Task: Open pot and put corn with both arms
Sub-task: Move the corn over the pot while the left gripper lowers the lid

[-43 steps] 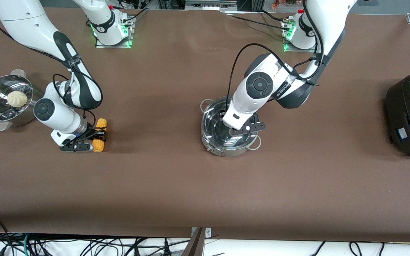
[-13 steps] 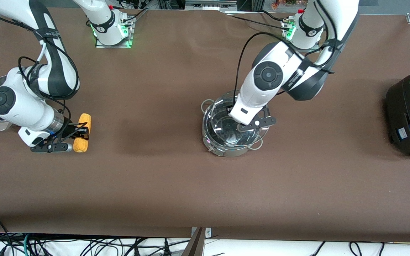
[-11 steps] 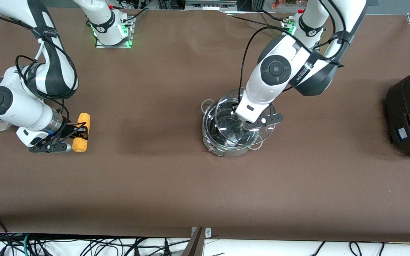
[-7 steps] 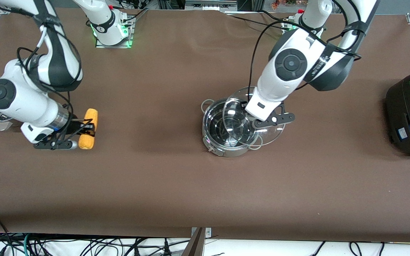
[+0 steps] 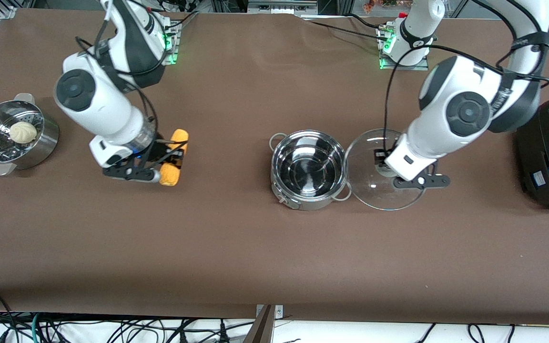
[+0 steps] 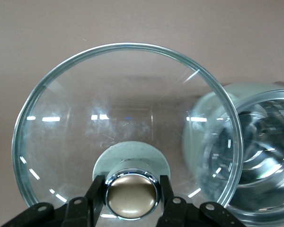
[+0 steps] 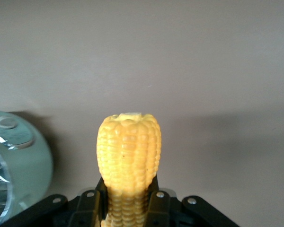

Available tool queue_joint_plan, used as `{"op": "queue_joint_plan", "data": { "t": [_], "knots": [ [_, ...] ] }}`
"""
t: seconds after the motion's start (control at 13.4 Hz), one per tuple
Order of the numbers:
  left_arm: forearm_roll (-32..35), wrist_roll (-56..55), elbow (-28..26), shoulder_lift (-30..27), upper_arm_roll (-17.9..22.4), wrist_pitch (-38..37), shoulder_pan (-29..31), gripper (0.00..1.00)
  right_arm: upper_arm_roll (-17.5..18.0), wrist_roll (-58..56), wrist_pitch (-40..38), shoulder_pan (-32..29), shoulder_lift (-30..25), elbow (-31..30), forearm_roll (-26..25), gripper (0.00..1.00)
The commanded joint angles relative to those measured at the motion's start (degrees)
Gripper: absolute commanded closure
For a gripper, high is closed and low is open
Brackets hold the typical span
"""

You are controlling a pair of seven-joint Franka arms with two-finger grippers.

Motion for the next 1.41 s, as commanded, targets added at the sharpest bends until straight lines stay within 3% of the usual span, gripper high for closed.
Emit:
{"op": "queue_joint_plan", "data": {
  "t": [0.0, 0.37, 0.67, 0.97, 1.34],
  "knots": [
    [-0.7, 9.8, -3.6, -3.1, 2.5, 1.3, 2.1, 1.0, -0.2, 10.5, -1.2, 7.6, 3.2, 4.5, -2.5, 1.0],
    [-0.7, 22.7, -9.5, -4.2, 7.6, 8.2, 5.0, 1.0, -0.4, 18.7, -1.0, 19.5, 11.8, 15.4, -8.0, 1.0],
    [-1.4, 30.8, -16.9, -4.8, 10.4, 16.1, 8.7, 1.0, -0.4, 22.8, -0.5, 24.5, 16.9, 19.9, -10.0, 1.0],
    [-4.1, 32.5, -22.9, -3.1, 10.5, 24.1, 9.4, 1.0, -0.5, 29.2, 0.7, 29.2, 23.5, 27.5, -15.1, 1.0],
    [-4.0, 32.3, -24.8, 0.6, 10.5, 29.5, 9.0, 1.0, -2.0, 29.7, 4.5, 31.8, 28.8, 34.5, -15.2, 1.0]
  ]
}}
